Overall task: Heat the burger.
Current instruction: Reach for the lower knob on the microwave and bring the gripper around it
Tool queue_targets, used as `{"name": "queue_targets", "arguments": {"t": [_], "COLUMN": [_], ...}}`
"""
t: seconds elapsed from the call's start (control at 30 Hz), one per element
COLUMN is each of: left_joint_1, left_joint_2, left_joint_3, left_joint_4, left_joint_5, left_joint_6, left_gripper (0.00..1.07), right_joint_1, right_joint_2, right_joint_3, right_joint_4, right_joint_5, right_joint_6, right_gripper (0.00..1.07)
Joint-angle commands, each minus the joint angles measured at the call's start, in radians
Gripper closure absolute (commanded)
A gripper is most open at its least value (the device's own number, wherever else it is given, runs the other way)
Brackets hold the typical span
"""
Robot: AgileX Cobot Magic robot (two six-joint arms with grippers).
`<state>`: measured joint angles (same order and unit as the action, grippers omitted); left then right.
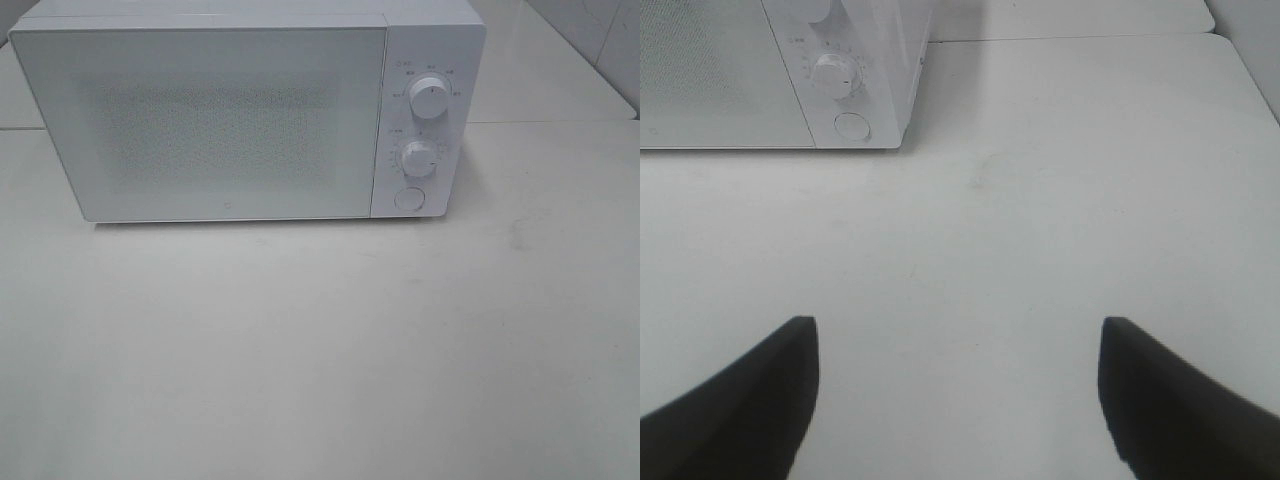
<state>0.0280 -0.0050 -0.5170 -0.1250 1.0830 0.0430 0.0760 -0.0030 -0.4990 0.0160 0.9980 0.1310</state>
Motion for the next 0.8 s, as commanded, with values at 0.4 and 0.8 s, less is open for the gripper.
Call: {"name": "queue_targets", "arguments": {"t": [0.4,0.8], "left_joint_1": [0.002,0.002], "left_joint_2": [-0.023,-0.023], "left_joint_3": [0.001,0.001], "left_joint_4": [0.001,0.001], "left_joint_5": [-0.012,-0.012], "left_joint_6": [-0.005,-0.005], "left_gripper": [0.08,0.09], "right_joint_1": [-0.006,-0.006], "right_joint_2": [-0.027,-0.027], "right_joint_3": [0.001,0.001], "right_joint_4": [0.003,0.003], "right_joint_5": [-0.001,-0.001], "right_joint_6": [-0.006,-0.006], "right_gripper": [0.32,0.32]}}
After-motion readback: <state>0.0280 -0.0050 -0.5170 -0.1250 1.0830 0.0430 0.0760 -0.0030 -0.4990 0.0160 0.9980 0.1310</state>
